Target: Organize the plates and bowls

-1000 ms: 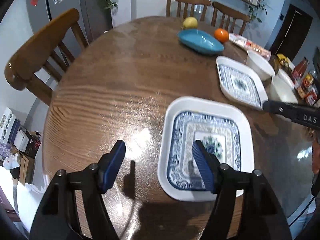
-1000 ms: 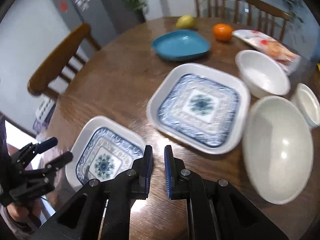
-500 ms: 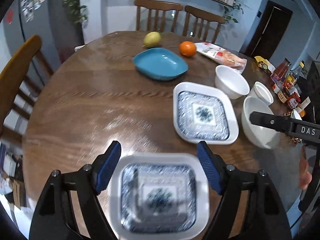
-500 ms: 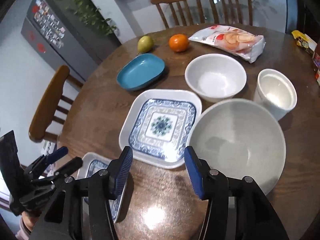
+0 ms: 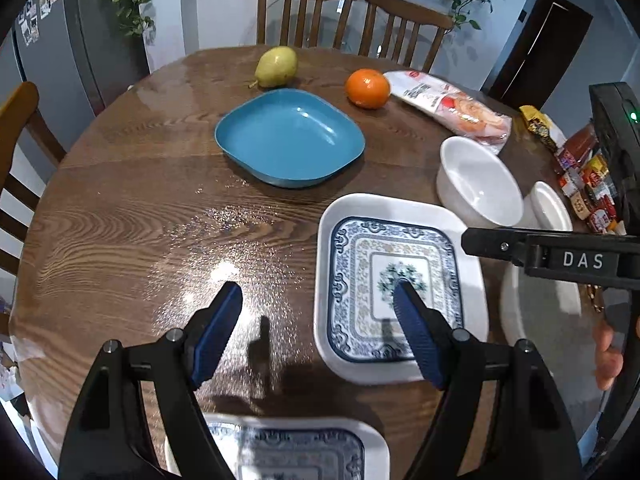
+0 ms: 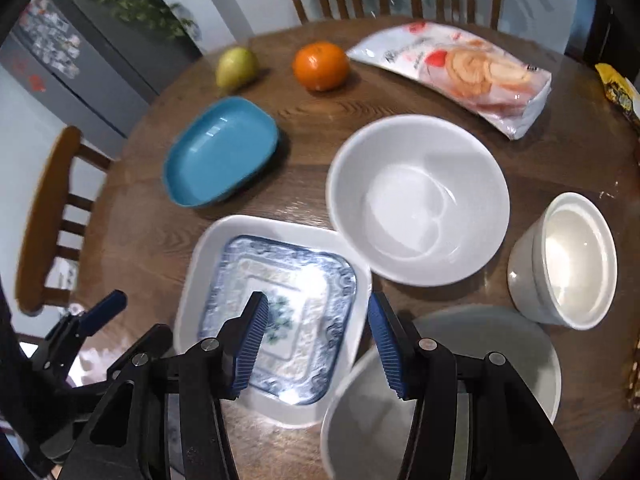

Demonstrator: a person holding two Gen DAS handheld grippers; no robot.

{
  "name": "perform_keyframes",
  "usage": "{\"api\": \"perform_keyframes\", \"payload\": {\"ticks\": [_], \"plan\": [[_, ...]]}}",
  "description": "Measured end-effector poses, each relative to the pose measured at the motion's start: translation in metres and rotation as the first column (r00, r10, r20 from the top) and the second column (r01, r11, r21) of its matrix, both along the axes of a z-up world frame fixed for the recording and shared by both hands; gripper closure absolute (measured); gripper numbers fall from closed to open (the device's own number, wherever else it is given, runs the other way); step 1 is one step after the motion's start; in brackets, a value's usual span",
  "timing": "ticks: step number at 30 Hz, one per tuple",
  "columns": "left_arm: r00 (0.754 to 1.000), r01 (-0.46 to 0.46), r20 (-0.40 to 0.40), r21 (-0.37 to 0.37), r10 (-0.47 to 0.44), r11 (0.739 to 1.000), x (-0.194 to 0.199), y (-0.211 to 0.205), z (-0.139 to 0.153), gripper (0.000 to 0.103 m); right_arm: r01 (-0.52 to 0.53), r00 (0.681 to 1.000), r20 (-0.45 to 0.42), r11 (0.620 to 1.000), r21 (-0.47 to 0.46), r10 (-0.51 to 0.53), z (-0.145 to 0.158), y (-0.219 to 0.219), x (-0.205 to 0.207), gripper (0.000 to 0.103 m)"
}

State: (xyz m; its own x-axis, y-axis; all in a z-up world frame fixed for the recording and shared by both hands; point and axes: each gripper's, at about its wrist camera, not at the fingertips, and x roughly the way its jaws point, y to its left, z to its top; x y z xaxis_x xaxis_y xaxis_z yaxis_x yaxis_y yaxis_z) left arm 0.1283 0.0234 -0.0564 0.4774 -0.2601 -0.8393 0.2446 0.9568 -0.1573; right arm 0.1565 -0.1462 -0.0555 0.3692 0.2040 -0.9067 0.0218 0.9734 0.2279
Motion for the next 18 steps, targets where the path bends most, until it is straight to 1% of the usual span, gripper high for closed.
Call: {"api": "perform_keyframes", "payload": {"ticks": [3,6,8,9,10,11,12,13,14,15,17,18], "plan": [[1.0,0.001,-0.018,0.011,0.0,1.0,0.008,-0.001,-0.009,0.026,-0.007,0.997,-0.072,0.998,-0.058,0.003,-0.011,0.003,0.012,0.049],[0.999,0.006,-0.047,0.012,-0.005,1.0,0.016,-0.003,-0.019,0.026,-0.026,0.992,-0.129,0.995,-0.095,0.014,-0.019,0.007,0.021,0.049],[0.998,0.015,-0.069,0.011,-0.014,1.0,0.02,-0.006,-0.025,0.028,-0.052,0.988,-0.152,0.994,-0.099,0.037,-0.022,0.012,0.024,0.05],[0.997,0.02,-0.081,0.01,-0.02,1.0,0.022,-0.007,-0.028,0.03,-0.062,0.986,-0.161,0.994,-0.088,0.047,-0.024,0.014,0.026,0.053],[0.996,0.027,-0.091,0.006,-0.026,1.0,0.023,-0.007,-0.03,0.038,-0.067,0.984,-0.168,0.993,-0.093,0.051,-0.026,0.016,0.027,0.055],[0.994,0.034,-0.101,0.0,-0.034,0.999,0.024,-0.008,-0.032,0.051,-0.07,0.984,-0.167,0.993,-0.092,0.054,-0.028,0.016,0.028,0.063],[0.994,0.037,-0.105,-0.002,-0.036,0.999,0.024,-0.008,-0.033,0.054,-0.075,0.984,-0.166,0.993,-0.092,0.059,-0.029,0.016,0.028,0.075],[0.995,0.037,-0.096,0.004,-0.036,0.999,0.024,-0.008,-0.032,0.06,-0.085,0.984,-0.166,0.992,-0.089,0.07,-0.032,0.016,0.028,0.08],[0.994,0.04,-0.103,-0.002,-0.04,0.999,0.024,-0.007,-0.033,0.067,-0.095,0.984,-0.161,0.992,-0.084,0.08,-0.034,0.018,0.028,0.089],[0.995,0.029,-0.096,0.001,-0.029,1.0,0.025,-0.004,-0.033,0.069,-0.102,0.984,-0.157,0.99,-0.101,0.086,-0.035,0.021,0.028,0.091],[0.996,0.005,-0.09,0.0,-0.005,1.0,0.026,0.002,-0.034,0.083,-0.112,0.985,-0.143,0.986,-0.126,0.093,-0.037,0.024,0.03,0.092],[0.996,-0.006,-0.087,-0.002,0.006,1.0,0.025,0.005,-0.034,0.086,-0.114,0.987,-0.129,0.984,-0.136,0.096,-0.037,0.026,0.029,0.092]]}}
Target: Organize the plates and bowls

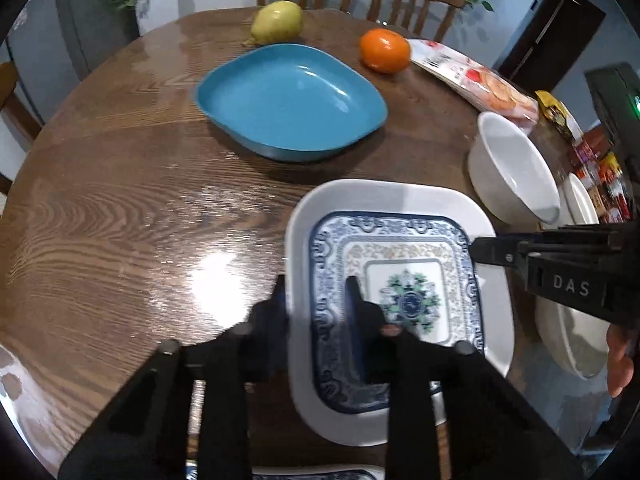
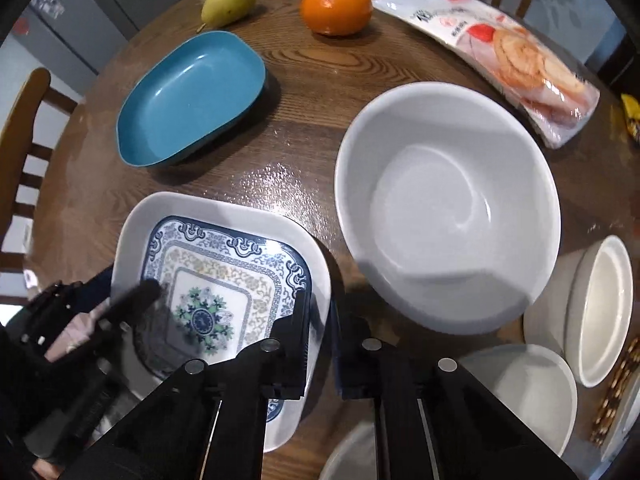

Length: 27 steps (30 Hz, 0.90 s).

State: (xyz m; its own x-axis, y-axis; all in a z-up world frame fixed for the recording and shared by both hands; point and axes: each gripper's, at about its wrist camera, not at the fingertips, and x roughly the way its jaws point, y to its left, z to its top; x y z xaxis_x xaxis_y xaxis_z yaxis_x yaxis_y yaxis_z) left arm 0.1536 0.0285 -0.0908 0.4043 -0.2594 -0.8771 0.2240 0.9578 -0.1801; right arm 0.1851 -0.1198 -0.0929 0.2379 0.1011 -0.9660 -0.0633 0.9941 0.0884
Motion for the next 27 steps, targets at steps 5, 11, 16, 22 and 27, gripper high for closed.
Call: {"api": "perform_keyframes", "payload": {"ticks": [5,11,16,22,27], "plan": [[0.999,-0.04,0.01,-0.014,0.04,0.999,-0.004,0.014,0.003,0.093,0.011,0.998,0.056,1.0,0.021,-0.012,0.004,0.006,-0.008,0.094],[0.994,-0.074,0.084,-0.037,0.076,0.997,-0.017,0.027,0.026,0.092,0.014,0.99,0.142,0.996,0.089,-0.026,0.033,0.01,-0.03,0.096],[0.98,-0.094,0.171,-0.041,0.099,0.995,-0.04,0.035,0.051,0.091,0.007,0.977,0.212,0.99,0.141,-0.037,0.057,0.008,-0.052,0.096],[0.96,-0.125,0.244,-0.058,0.136,0.99,-0.067,0.049,0.078,0.091,-0.043,0.953,0.302,0.978,0.205,-0.021,0.092,0.011,-0.066,0.097],[0.954,-0.156,0.25,-0.058,0.166,0.986,-0.093,0.064,0.091,0.091,-0.113,0.946,0.321,0.97,0.217,0.038,0.105,0.027,-0.099,0.098]]}}
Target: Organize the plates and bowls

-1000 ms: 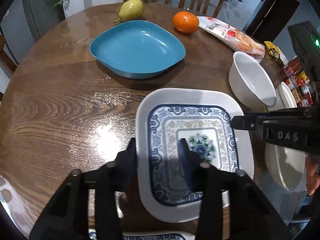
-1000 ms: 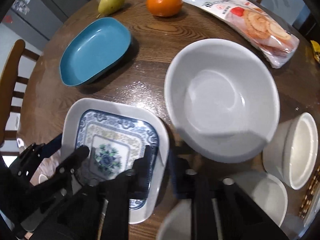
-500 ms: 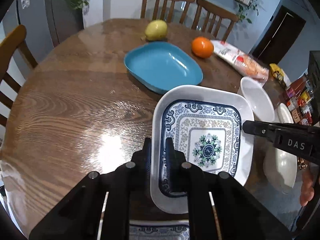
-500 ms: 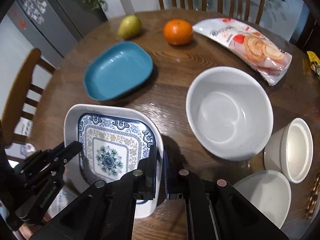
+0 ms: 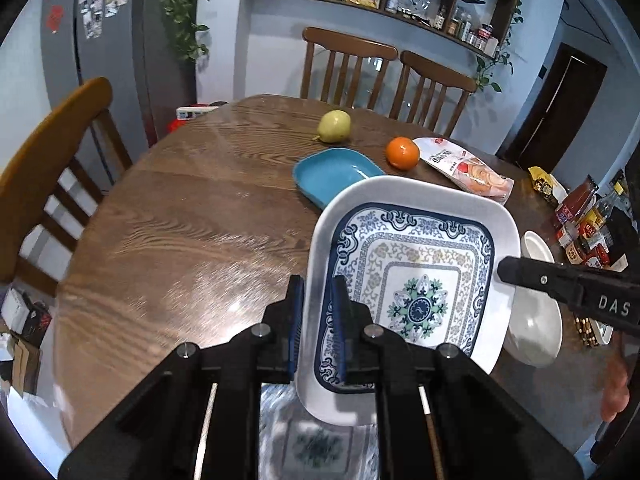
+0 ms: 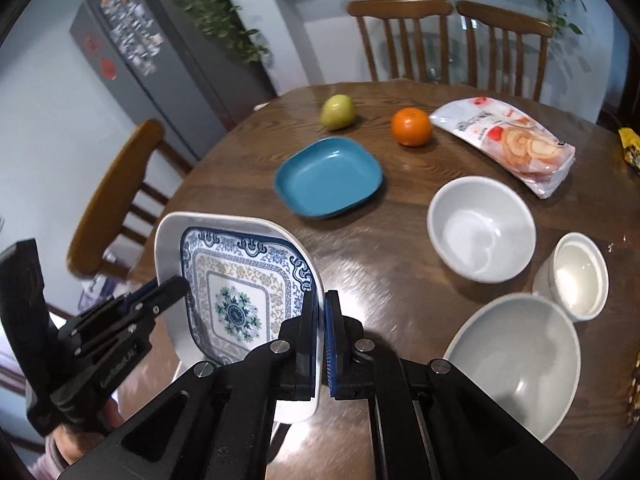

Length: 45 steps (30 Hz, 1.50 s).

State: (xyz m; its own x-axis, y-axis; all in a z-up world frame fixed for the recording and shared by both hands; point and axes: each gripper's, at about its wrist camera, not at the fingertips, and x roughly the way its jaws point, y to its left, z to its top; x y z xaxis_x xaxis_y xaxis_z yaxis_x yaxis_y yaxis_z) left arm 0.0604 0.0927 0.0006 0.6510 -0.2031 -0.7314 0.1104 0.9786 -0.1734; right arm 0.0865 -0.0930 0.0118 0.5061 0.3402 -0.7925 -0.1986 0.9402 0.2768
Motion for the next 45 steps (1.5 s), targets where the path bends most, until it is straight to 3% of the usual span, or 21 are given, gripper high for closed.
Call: {"api": "perform_keyframes", "payload": {"ticks": [12,20,28,34,39,45], "plan": [[0.99,-0.088,-0.108,0.036,0.091,0.995,-0.055,0.036,-0.031,0.091,-0.127,0.979,-0.151,0.99,0.055,0.134,-0.047,0.042,-0.038,0.098],[0.978,-0.093,-0.182,0.073,0.105,0.993,-0.054,0.04,-0.06,0.092,-0.13,0.955,-0.262,0.99,0.061,0.142,-0.083,0.053,-0.036,0.097],[0.965,-0.042,-0.251,0.131,0.074,0.99,-0.042,0.033,-0.077,0.092,-0.131,0.942,-0.313,0.991,-0.014,0.121,-0.096,0.061,-0.032,0.095],[0.964,0.009,-0.263,0.189,0.042,0.982,-0.039,0.022,-0.089,0.088,-0.172,0.949,-0.289,0.977,-0.123,0.13,-0.094,0.076,-0.031,0.095],[0.965,0.004,-0.258,0.171,0.041,0.985,-0.028,0.023,-0.091,0.087,-0.179,0.964,-0.235,0.954,-0.24,0.122,-0.094,0.087,-0.023,0.095],[0.971,-0.017,-0.233,0.154,0.054,0.988,-0.006,0.018,-0.085,0.083,-0.141,0.981,-0.17,0.94,-0.31,0.092,-0.096,0.091,-0.007,0.094]]}}
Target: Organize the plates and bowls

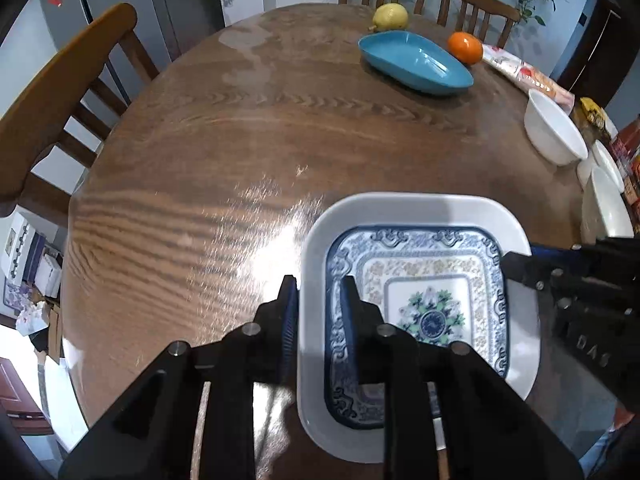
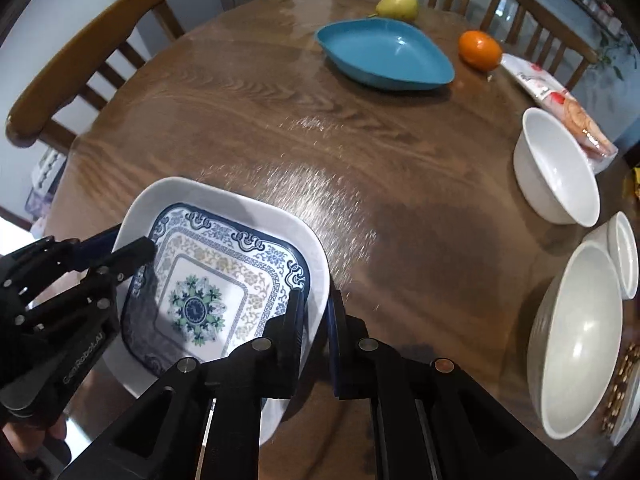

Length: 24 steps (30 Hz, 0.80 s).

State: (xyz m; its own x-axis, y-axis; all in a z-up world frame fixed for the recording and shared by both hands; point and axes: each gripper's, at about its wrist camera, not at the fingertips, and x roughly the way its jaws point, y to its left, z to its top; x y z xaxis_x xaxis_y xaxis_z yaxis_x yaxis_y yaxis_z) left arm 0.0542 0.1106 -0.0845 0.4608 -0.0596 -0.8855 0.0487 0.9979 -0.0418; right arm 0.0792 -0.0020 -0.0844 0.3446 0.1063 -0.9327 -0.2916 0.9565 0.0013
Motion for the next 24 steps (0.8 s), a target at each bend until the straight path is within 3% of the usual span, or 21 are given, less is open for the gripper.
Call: {"api": "perform_keyframes", "payload": {"ticks": [1,3,4,5,13,15,18,22,24], "plan": [[1.0,-0.002,0.015,-0.001,0.002,1.0,0.0,-0.001,0.004,0.077,0.007,1.0,0.011,1.0,0.006,-0.008,0.003,-0.002,0.001,0.094],[0.999,-0.007,0.051,0.005,0.007,1.0,-0.002,0.001,0.013,0.056,0.007,0.999,0.037,1.0,0.026,-0.008,0.011,-0.003,0.0,0.094],[0.998,-0.01,0.062,0.001,0.01,1.0,-0.003,0.002,0.017,0.038,0.003,0.999,0.054,0.999,0.036,-0.005,0.017,-0.005,0.0,0.094],[0.997,-0.013,0.072,-0.004,0.013,1.0,-0.003,0.004,0.021,0.031,0.005,0.997,0.073,0.999,0.04,-0.008,0.024,-0.008,0.0,0.094],[0.994,-0.052,0.097,-0.041,0.056,0.998,0.014,0.017,0.049,0.022,0.06,0.99,0.117,0.986,0.158,-0.079,0.068,-0.051,0.009,0.089],[0.992,-0.055,0.114,-0.05,0.06,0.997,0.02,0.016,0.057,0.019,0.08,0.985,0.135,0.98,0.183,-0.106,0.082,-0.064,0.015,0.074],[0.987,-0.062,0.143,-0.059,0.07,0.996,0.036,0.012,0.076,0.014,0.096,0.977,0.167,0.97,0.223,-0.135,0.1,-0.076,0.026,0.061],[0.98,-0.056,0.187,-0.076,0.07,0.996,0.057,0.0,0.104,0.002,0.102,0.968,0.198,0.964,0.246,-0.153,0.122,-0.087,0.047,0.061],[0.976,-0.052,0.209,-0.072,0.066,0.996,0.072,-0.008,0.118,0.001,0.095,0.968,0.203,0.962,0.255,-0.15,0.131,-0.092,0.06,0.061]]}}
